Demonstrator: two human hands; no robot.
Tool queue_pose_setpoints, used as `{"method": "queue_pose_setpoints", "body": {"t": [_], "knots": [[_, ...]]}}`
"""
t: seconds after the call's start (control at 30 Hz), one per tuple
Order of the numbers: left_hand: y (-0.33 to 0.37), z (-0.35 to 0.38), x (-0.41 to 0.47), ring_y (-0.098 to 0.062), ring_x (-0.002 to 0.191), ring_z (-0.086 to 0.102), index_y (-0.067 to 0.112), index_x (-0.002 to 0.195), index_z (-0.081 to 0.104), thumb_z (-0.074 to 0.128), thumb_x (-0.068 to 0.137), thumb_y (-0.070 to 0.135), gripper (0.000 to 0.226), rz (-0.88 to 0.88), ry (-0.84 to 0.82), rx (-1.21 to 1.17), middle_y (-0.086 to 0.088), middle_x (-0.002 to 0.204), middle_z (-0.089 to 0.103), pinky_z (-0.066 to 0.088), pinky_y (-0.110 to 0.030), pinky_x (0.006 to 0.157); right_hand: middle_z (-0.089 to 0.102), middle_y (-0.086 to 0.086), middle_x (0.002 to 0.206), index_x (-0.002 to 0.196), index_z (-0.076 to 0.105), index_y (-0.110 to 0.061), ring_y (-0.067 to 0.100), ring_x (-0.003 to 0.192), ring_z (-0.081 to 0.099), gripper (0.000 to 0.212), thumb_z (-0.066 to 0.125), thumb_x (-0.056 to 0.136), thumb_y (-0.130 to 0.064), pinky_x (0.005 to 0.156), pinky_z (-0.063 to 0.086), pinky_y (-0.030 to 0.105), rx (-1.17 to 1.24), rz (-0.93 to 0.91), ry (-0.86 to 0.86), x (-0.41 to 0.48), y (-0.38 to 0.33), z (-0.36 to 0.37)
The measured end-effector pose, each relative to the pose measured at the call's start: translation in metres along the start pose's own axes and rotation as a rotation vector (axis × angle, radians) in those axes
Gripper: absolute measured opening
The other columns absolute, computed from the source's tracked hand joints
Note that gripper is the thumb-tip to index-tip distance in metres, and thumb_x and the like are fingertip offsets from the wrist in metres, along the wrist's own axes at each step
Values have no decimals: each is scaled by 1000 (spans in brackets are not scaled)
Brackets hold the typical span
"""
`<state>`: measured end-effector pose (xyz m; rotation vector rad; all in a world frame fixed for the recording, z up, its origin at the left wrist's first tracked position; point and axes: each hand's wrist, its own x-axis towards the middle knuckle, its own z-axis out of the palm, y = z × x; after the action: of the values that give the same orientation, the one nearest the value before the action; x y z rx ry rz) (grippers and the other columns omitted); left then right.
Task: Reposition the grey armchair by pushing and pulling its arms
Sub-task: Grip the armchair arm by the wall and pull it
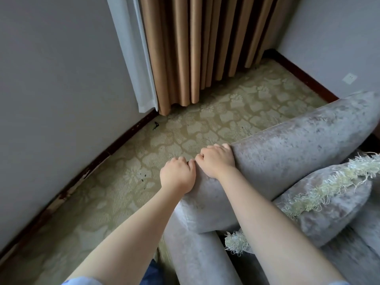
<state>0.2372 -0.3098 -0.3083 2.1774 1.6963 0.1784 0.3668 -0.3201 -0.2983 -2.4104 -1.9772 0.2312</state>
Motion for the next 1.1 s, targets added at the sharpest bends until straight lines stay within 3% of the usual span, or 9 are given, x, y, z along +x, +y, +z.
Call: {"method": "queue_pose_setpoints", "body": {"t": [0.2,0.33,0.43,0.5,0.57,0.67,0.93,1.1], "knots": [[3,-13,3,-31,107,51,8,108,57,18,96,42,53,36,-196,43,-13,115,56,39,-39,85,65,1,107,97,67,-19,20,107,51,41,31,93,-38,95,27,36,-10,22,-23,-1,-1,-4],[0,-25,27,-30,116,46,9,121,51,22,94,42,52,119,-403,95,-12,126,52,36,-41,93,67,1,101,91,67,-20,20,105,54,36,38,89,-41,97,27,35,10,184,-25,4,-12,-3],[-5,-42,65,-29,135,28,8,137,37,26,93,48,60,377,-299,282,-12,142,40,27,-42,105,61,3,114,103,63,-21,23,115,48,37,48,81,-47,103,24,40,62,509,82,22,-17,-7],[-7,-56,95,-29,143,8,8,146,21,25,93,51,67,594,-200,360,-11,153,23,16,-45,113,40,5,141,129,47,-19,30,133,28,64,56,76,-54,111,9,51,-12,765,136,30,-4,-15],[-5,-71,124,-29,144,-4,10,148,12,24,93,52,70,779,-140,410,-9,157,8,6,-47,114,9,12,156,145,19,-12,41,141,5,99,59,71,-62,110,-2,60,51,1093,117,31,14,-22],[1,-91,160,-29,144,-11,12,149,4,20,93,52,71,1002,-79,507,-10,158,-1,0,-48,114,-10,21,155,146,-12,-6,48,139,-1,124,59,67,-70,110,4,63,387,1467,183,32,29,-19],[35,-98,203,-24,143,-18,13,147,-12,16,95,50,70,1304,-132,576,-7,157,-11,-7,-43,114,-1,22,155,147,-7,-5,46,139,6,112,48,74,-70,109,16,60,337,1530,241,40,19,-15],[86,-77,212,-22,142,-18,15,148,-12,16,95,50,69,1516,-207,525,-6,157,-12,-8,-43,114,0,19,155,148,-5,-7,42,140,4,105,43,77,-68,111,15,57,300,1554,243,42,20,-12]]}}
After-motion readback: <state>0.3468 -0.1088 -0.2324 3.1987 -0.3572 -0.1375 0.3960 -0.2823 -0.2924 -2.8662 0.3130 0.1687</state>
